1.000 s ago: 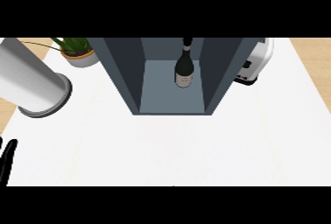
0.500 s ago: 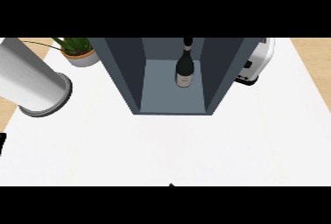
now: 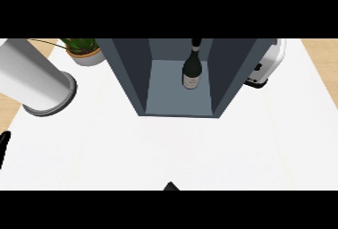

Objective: Pick up the wine, place it into the cabinet and close the cabinet

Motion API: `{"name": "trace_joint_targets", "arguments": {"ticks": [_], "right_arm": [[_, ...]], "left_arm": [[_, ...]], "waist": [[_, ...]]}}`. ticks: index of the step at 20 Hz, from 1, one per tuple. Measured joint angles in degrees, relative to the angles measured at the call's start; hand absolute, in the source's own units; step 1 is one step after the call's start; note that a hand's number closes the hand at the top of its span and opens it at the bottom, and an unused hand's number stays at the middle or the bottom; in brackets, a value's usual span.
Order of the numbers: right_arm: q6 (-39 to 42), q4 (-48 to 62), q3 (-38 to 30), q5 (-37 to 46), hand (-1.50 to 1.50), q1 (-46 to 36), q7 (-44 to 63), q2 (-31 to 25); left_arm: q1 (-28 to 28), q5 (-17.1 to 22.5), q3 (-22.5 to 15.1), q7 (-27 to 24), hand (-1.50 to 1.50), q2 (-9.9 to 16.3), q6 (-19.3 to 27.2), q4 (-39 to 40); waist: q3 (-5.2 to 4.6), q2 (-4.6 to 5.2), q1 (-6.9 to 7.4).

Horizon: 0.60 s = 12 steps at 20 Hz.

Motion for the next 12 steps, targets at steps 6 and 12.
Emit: {"name": "trace_joint_targets", "arguments": {"ticks": [6,12], "right_arm": [[-5.37,11.27,-4.80,-7.11,1.50,-15.28,-0.74,5.65],[-7.82,26.03,-11.52,-14.10,1.50,-31.10,-3.73,8.32]], "left_arm": [[-1.99,-0.43,-0.51,1.45,-1.50,-1.21,0.27,0.21],[-4.75,-0.33,0.61,3.24,-1.50,-2.70,0.78,2.47]], "waist": [[0.08,0.23,0.62],[0.15,0.27,0.34]]}}
